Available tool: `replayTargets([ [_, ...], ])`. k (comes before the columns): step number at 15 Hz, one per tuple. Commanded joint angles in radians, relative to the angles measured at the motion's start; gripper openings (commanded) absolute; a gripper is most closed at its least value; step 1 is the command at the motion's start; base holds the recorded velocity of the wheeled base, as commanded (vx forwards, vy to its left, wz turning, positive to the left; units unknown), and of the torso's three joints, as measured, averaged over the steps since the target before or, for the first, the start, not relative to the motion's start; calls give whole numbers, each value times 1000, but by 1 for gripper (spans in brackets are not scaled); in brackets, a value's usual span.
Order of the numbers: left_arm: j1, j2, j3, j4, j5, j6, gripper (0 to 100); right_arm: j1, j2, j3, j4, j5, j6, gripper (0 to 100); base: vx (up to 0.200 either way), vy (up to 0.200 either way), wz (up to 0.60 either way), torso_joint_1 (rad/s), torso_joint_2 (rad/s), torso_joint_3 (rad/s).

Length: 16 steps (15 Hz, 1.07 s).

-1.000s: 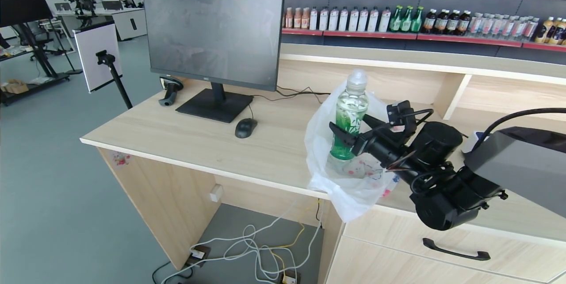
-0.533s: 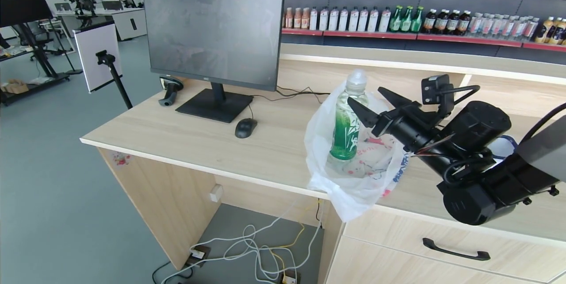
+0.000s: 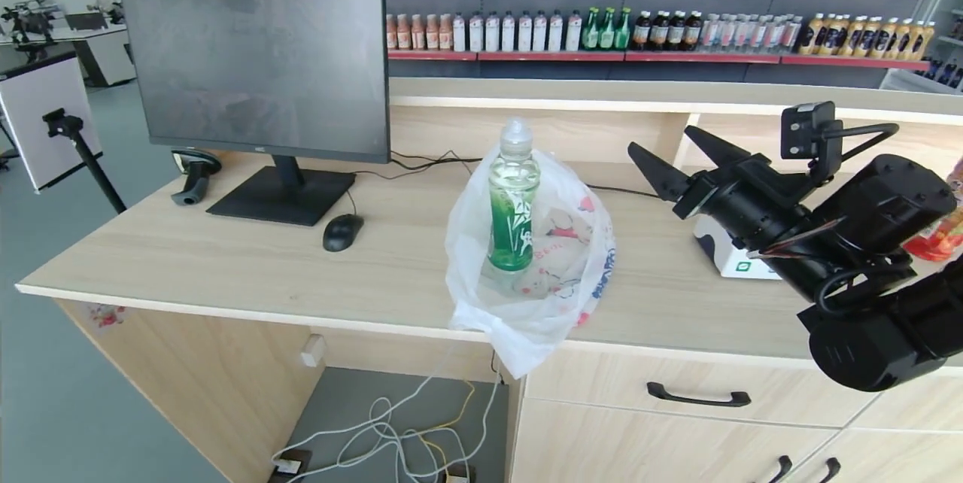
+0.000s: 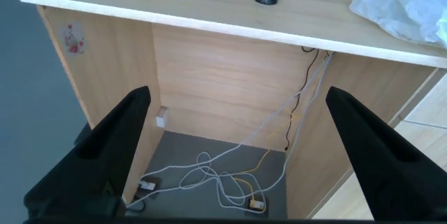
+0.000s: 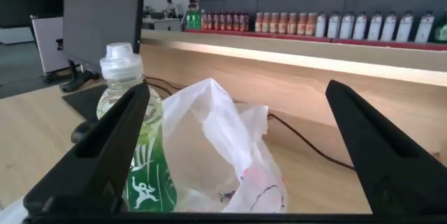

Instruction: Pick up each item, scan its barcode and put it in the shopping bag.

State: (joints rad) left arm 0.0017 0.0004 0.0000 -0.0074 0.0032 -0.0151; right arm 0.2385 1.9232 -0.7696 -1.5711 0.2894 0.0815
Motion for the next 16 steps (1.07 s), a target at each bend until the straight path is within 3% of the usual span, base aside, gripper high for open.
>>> replayTargets([
  [1,0,1,0,1,0,1,100,-2,-18,9,0,1,-2,100,0,0,-600,2,7,7],
  [5,-2,1,0,1,0,0,100,-7,-29,12,0,1,-2,100,0,-50,-600,2,1,5],
  [16,0,1,0,3,0,-2,100,-8,-56,49,0,1,-8,100,0,-200,0,3,2,4],
])
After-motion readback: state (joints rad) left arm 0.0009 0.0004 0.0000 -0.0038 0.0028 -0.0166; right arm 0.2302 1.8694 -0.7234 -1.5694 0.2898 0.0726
